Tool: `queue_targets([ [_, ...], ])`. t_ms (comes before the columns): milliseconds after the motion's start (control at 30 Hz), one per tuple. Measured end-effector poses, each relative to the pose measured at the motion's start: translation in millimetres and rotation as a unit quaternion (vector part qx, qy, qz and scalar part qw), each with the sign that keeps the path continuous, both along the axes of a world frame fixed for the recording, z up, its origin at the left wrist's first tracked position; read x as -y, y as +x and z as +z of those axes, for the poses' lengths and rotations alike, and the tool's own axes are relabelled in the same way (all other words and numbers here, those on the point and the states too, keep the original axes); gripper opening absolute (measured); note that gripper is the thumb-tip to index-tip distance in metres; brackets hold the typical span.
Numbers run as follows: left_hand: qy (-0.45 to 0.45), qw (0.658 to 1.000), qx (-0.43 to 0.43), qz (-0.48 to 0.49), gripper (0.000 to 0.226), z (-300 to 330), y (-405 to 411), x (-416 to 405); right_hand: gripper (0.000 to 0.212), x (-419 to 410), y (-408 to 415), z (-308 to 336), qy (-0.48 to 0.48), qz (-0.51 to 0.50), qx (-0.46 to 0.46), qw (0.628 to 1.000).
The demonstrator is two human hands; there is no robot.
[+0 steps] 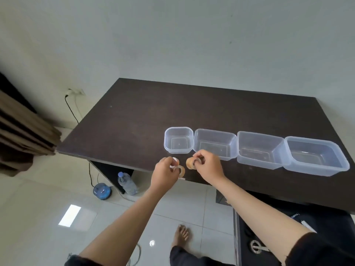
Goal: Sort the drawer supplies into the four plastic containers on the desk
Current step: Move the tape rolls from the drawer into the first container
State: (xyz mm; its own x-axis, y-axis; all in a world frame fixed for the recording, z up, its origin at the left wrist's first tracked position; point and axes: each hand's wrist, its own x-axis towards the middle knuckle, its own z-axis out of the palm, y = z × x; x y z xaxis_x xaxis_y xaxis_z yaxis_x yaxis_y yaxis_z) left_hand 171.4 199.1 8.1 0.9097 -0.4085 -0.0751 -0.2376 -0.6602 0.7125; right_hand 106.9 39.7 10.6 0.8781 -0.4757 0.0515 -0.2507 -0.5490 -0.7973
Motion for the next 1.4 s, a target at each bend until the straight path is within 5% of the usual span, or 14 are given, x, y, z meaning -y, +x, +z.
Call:
queue_targets([
  [333,0.018,0.997,0.035,-0.066,0.011,21,127,39,0.010,28,125,23,-0.056,0.006,-0.071,0.996],
  [700,0.100,0.987,0.022,-0.128,0.031,6,146,51,0.025,40,149,11,-0.117,0.092,-0.182,0.972],
  [1167,0.005,0.992,0.092,-0.083,0.025,5,71,32,0.019,37,69,15,-0.093,0.068,-0.030,0.993],
  [1400,-0.022,0.995,0.049,-0.086,0.024,-16,-40,24,0.018,30,-43,-4,-0.082,0.112,-0.087,0.986],
])
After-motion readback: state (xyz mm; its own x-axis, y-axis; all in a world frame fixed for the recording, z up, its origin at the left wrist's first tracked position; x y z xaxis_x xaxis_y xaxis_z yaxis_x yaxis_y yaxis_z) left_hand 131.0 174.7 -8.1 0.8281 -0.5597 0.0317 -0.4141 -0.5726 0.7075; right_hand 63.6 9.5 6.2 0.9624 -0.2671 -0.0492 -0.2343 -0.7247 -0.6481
